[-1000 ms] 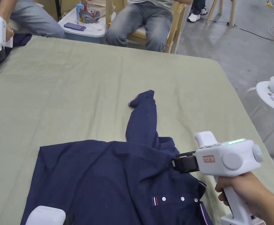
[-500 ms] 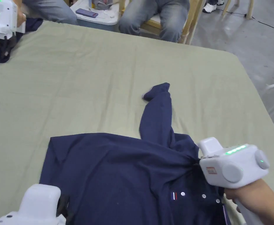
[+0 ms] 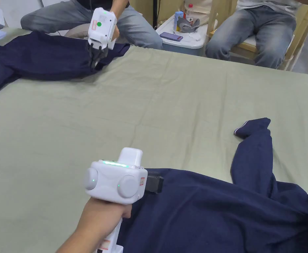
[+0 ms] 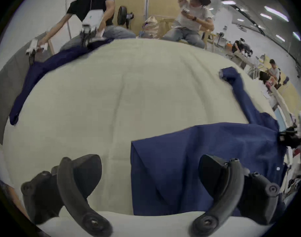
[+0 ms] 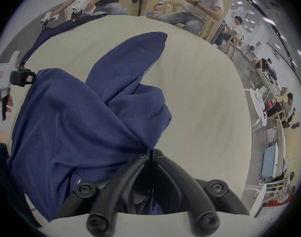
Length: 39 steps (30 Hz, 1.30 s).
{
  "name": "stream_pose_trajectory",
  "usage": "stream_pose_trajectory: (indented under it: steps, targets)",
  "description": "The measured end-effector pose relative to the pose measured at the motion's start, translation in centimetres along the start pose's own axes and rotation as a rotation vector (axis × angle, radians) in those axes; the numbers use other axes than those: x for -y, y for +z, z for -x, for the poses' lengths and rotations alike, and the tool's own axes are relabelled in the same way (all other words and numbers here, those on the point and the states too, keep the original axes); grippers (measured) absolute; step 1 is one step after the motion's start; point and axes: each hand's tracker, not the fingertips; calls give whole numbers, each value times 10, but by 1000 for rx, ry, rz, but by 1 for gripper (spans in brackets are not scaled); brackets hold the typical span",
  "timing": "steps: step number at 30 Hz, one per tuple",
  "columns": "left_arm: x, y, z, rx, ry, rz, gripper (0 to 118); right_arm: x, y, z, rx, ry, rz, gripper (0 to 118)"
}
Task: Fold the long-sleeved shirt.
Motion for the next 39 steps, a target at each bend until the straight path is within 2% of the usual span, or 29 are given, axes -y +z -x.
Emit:
stream_pose_trajectory:
  steps: [2, 4, 6, 7, 8, 9, 12, 14, 18, 26, 31, 34, 39]
  targets:
    - [1, -16, -4, -34, -37, 46, 112, -1, 0, 1, 0, -1, 0, 3]
    - [6, -21, -9, 9, -27, 76, 108, -1, 0, 2, 5, 4, 1, 3]
    - [3, -12, -8, 3, 4, 43, 89, 0, 1, 2, 15, 6, -2, 3]
    - [4, -5, -9, 7, -9, 37, 69, 0, 1, 3, 21, 5, -4, 3]
    - [4, 2, -11, 22, -43, 6, 27, 0, 2, 4, 27, 2, -7, 3]
    - [5, 8, -15, 8, -84, -13, 0, 0, 3, 4, 32, -8, -9, 3]
    - [5, 26, -27, -74, -202, -46, 0, -2, 19, 9, 46, -48, -30, 3]
    - [-3, 42, -23, 1, -151, -33, 0, -4, 41, 5, 6, -94, -104, 3]
    - [-18, 108, -29, 23, -89, -143, 0, -18, 106, 3, 35, -100, -193, 3]
    - [-77, 272, -9, 3, -38, -427, 0, -44, 271, -23, 103, -202, -481, 3]
    - [-99, 386, -11, -5, -64, -588, 0, -56, 379, -30, 130, -218, -652, 3]
    - [-111, 448, -18, -7, -72, -673, 0, -65, 433, -30, 179, -206, -743, 3]
    - [-138, 531, -24, -12, -70, -756, 0, -73, 523, -27, 210, -213, -853, 3]
